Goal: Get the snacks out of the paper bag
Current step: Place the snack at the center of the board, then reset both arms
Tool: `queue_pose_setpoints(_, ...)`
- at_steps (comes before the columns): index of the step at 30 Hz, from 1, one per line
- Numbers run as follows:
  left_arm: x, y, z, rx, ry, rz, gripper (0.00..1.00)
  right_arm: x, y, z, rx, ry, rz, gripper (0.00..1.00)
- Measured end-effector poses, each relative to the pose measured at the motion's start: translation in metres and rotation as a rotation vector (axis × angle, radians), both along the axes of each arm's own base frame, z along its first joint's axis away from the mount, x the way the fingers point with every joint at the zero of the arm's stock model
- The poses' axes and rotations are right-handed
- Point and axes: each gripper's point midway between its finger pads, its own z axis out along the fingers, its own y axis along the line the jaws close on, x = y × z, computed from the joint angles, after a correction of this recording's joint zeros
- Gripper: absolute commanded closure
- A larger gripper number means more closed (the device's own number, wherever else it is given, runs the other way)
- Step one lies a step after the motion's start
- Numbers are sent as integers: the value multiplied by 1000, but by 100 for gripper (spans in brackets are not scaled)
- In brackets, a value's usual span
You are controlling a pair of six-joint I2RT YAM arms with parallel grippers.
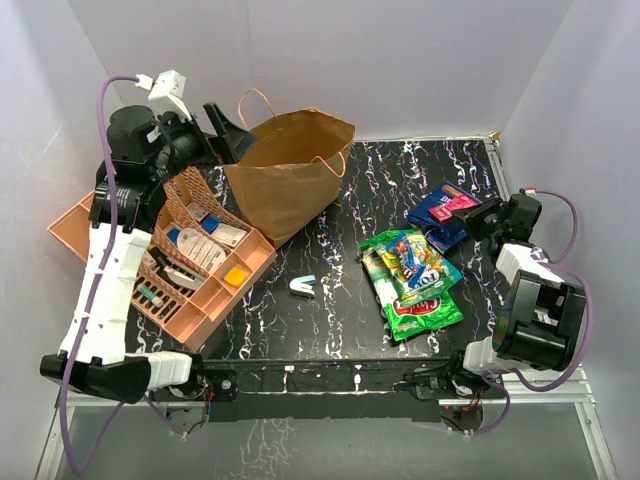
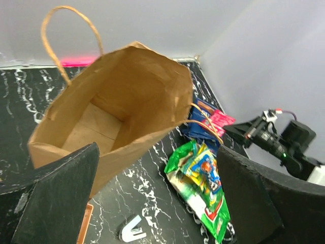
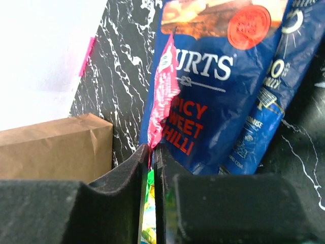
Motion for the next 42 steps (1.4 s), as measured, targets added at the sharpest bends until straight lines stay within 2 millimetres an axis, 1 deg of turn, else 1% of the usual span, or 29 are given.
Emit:
queue_pose_setpoints(3,-10,-18,0,36,-24,-62,2,-3,1,-8,17,25,3,58)
queue_pose_setpoints(5,-18,-30,-1,77,-48,-104,2,-8,0,-14,25,58,-3,36)
queue_pose_setpoints(6,-22,-34,-1,97,-57,-117,2,-12,-1,-19,24,86,-10,28)
queue_pose_setpoints(9,-34,-38,1,147,-92,-136,2,-28,-11,-33,-18,203,-35,15)
queue_pose_setpoints(10,-37,-35,3,159,-106,-130,2,-34,-15,-34,-44,239,-41,6)
queue_pose_setpoints(11,-40,-32,7,168,-122,-120,2,-38,-19,-31,-72,267,-46,3)
queue_pose_setpoints(13,-47,-25,14,180,-149,-99,2,-45,-27,-18,-139,298,-46,2)
queue_pose_setpoints(15,-56,-19,23,181,-176,-82,2,-47,-34,4,-210,296,-34,2)
queue_pose_setpoints(17,-63,-15,31,175,-198,-69,2,-50,-34,30,-268,253,-9,2)
queue_pose_setpoints(18,-66,-13,33,171,-205,-65,2,-52,-31,39,-283,231,10,2)
queue_pose_setpoints(19,-70,-11,37,164,-215,-60,2,-54,-23,54,-305,192,46,2)
queue_pose_setpoints(20,-73,-10,39,158,-220,-56,2,-56,-16,65,-323,165,74,2)
queue_pose_setpoints(21,-77,-9,42,149,-227,-51,2,-57,-3,78,-347,129,123,2)
queue_pose_setpoints(22,-80,-7,43,141,-229,-46,2,-57,15,93,-376,87,186,2)
queue_pose_setpoints(24,-84,-5,43,128,-227,-38,2,-56,59,119,-426,-1,335,2)
queue_pose_setpoints(26,-87,-3,40,116,-217,-29,2,-63,119,152,-476,-115,531,2)
queue_pose_setpoints(27,-87,-2,38,112,-210,-21,2,-71,147,167,-487,-176,628,2)
queue_pose_setpoints(28,-87,-1,36,109,-203,-12,2,-81,169,182,-495,-228,711,2)
queue_pose_setpoints(30,-86,2,32,106,-191,7,2,-100,189,211,-514,-317,798,2)
queue_pose_setpoints(31,-87,4,30,105,-185,20,2,-108,190,227,-533,-360,812,2)
queue_pose_setpoints(33,-88,9,29,102,-183,47,2,-126,184,261,-585,-447,796,2)
queue_pose_setpoints(34,-91,12,30,100,-187,62,2,-134,180,277,-612,-486,776,2)
queue_pose_setpoints(36,-97,19,35,96,-205,89,2,-156,174,315,-666,-593,728,2)
queue_pose_setpoints(38,-108,29,46,85,-242,120,2,-181,167,350,-703,-703,674,2)
queue_pose_setpoints(42,-138,48,67,63,-333,173,2,-224,144,398,-752,-849,531,2)
